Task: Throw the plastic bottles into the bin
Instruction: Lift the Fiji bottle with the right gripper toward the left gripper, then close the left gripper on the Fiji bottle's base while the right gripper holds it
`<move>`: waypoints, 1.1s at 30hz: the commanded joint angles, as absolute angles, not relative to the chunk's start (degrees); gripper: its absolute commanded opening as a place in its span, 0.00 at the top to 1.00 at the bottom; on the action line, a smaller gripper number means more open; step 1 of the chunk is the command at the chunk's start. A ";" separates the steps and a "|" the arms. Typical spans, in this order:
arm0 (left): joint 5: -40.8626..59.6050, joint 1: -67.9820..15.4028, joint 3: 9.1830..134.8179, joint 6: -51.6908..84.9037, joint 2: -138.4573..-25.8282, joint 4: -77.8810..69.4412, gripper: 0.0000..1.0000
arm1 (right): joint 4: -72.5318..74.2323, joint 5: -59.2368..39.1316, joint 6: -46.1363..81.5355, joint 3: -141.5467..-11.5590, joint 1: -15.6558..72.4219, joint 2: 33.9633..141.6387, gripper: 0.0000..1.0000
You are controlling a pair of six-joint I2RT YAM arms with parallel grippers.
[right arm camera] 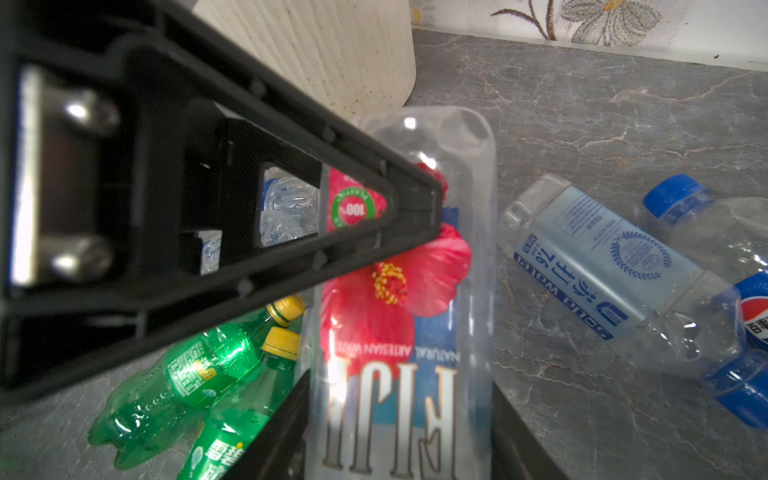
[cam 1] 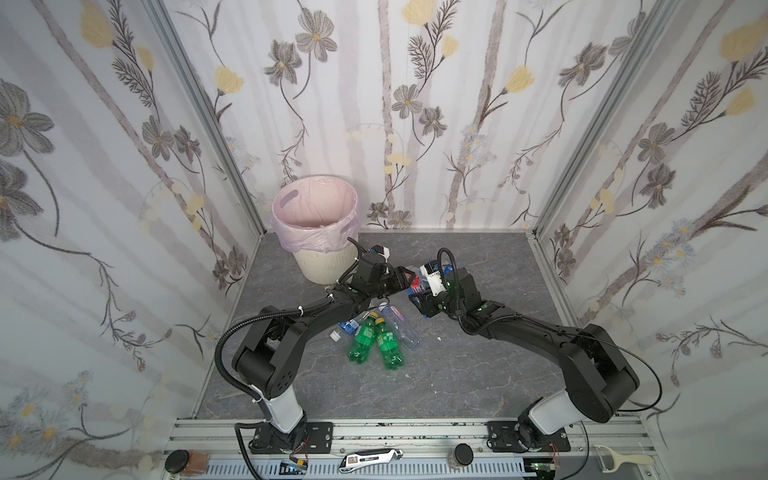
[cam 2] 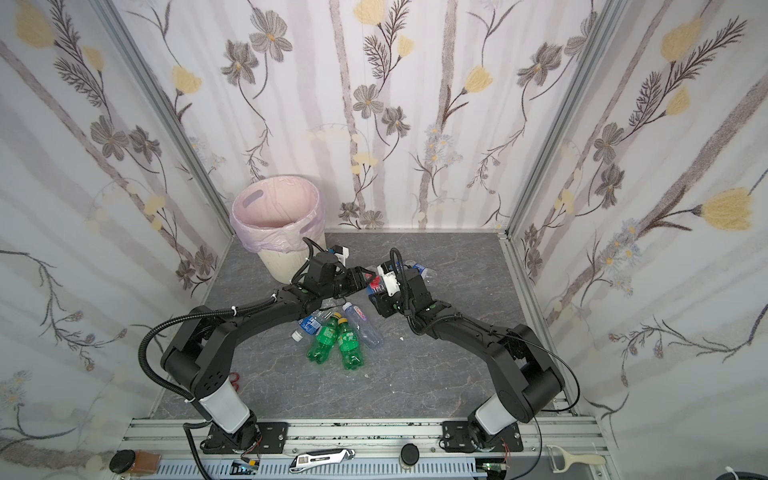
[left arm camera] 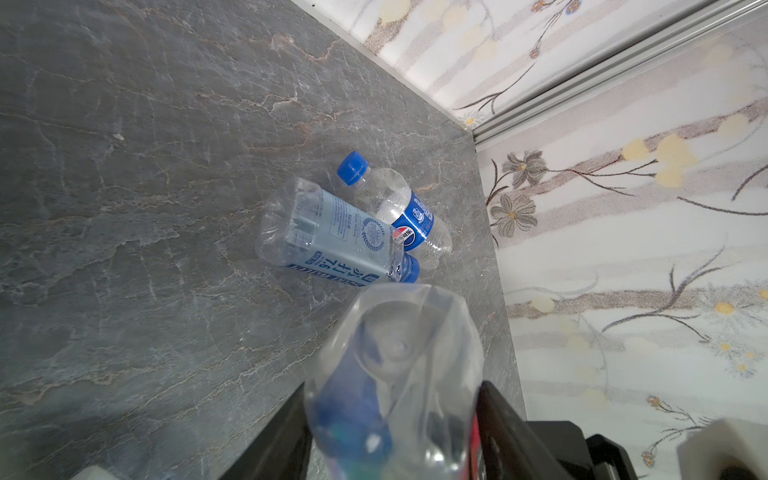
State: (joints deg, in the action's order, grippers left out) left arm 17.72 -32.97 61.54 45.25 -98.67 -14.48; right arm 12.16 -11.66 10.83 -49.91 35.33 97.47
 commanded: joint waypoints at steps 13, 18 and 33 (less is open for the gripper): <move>15.83 -32.70 61.62 43.53 -96.99 -16.17 0.57 | 16.78 -14.00 10.11 -49.47 35.68 96.20 0.35; 14.94 -31.34 61.52 42.73 -95.51 -16.09 0.57 | 18.05 -13.15 10.07 -48.13 35.69 93.87 0.20; 10.50 -25.59 62.66 35.66 -83.67 -15.91 0.57 | 39.41 -10.29 9.43 -36.76 35.69 80.55 0.00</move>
